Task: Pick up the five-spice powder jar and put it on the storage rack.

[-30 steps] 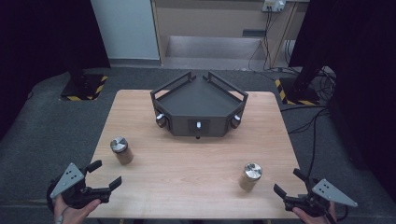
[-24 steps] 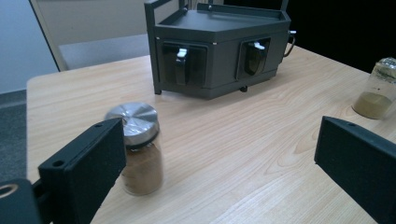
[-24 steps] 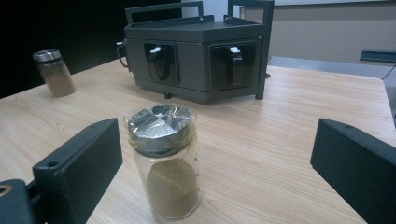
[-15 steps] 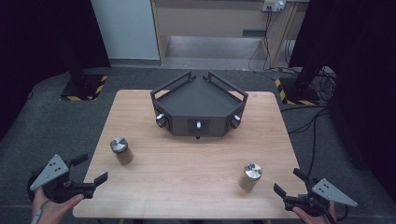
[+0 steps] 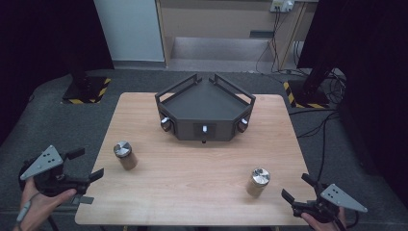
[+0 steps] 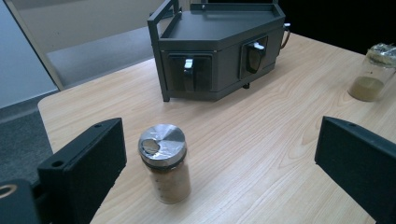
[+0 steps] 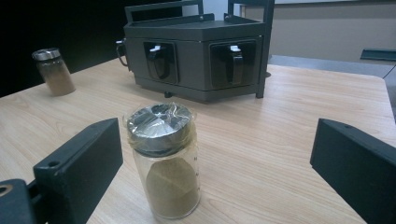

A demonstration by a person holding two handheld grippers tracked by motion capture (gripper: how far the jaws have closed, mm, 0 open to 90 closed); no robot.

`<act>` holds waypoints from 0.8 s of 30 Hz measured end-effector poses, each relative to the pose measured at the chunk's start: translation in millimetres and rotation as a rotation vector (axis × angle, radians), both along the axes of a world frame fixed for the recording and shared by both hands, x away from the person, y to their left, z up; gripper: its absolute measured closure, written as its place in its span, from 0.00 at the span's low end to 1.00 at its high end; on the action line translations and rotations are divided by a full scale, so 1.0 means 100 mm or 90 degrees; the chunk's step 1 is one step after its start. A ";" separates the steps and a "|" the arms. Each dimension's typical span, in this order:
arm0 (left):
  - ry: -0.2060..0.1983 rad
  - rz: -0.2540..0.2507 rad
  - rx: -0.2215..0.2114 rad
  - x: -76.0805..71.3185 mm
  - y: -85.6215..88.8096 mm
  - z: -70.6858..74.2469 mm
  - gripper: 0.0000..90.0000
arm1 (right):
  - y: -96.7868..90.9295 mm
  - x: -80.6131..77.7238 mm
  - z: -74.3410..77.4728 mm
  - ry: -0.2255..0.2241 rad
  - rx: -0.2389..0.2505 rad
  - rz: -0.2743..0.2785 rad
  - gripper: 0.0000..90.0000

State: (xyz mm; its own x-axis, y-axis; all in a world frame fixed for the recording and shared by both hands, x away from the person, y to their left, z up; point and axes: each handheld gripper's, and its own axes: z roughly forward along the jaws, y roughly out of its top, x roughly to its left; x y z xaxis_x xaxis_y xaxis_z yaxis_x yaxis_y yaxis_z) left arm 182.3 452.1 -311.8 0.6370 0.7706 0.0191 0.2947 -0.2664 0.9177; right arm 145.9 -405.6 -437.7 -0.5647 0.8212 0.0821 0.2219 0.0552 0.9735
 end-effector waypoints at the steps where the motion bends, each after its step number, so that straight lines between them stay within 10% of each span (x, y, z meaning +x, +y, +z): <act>1: 0.001 0.000 0.003 0.02 0.01 0.02 0.01 | 0.00 0.00 0.00 0.000 0.000 0.000 0.03; 24: 0.052 0.014 0.063 0.41 0.07 0.11 0.01 | 0.01 -0.01 0.01 -0.006 -0.007 -0.003 0.04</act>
State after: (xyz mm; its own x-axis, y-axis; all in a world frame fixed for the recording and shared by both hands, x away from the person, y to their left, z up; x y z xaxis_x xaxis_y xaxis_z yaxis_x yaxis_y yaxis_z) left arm 223.1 458.8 -301.2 0.6222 0.7816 0.0444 0.3743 -0.3468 0.8600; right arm 145.1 -405.0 -437.1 -0.5621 0.8242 0.0688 0.2136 0.0643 0.9748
